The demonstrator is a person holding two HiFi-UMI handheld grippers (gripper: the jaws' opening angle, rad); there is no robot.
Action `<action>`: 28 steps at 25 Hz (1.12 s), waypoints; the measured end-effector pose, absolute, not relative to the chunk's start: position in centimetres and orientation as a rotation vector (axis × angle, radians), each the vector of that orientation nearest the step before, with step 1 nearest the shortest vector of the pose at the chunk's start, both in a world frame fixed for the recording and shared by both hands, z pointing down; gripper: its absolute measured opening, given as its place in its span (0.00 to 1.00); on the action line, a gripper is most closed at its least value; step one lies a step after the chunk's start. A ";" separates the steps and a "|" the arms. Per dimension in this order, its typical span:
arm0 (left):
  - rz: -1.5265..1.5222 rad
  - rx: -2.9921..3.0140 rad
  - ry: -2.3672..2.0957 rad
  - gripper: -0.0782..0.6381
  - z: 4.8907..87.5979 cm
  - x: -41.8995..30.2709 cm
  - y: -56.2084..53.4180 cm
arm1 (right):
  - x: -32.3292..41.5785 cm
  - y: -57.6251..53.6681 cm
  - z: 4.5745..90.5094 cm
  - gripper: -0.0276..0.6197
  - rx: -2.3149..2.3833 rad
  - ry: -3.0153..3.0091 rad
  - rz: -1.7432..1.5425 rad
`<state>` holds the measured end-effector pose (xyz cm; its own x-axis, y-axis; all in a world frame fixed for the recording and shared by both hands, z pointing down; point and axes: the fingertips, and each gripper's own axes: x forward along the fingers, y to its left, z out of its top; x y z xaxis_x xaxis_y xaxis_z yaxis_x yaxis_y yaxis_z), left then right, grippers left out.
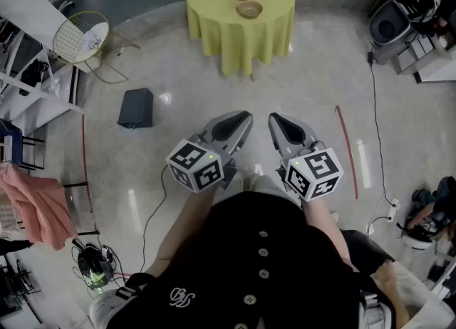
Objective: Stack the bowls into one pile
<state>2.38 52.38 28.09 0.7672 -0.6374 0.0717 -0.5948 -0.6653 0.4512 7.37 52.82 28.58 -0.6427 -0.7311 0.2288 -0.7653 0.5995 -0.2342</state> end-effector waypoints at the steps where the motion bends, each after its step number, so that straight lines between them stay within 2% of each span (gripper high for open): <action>1: -0.114 2.510 -0.922 0.16 28.3 2.4 52.5 | 7.4 52.8 28.6 0.05 1.280 -2.709 0.480; 15: -0.078 2.565 -0.954 0.16 28.2 1.7 50.9 | 5.9 51.7 28.3 0.05 1.264 -2.715 0.439; 28: -0.060 2.579 -0.922 0.16 28.5 -1.3 48.8 | 3.5 49.0 29.3 0.05 1.381 -2.694 0.562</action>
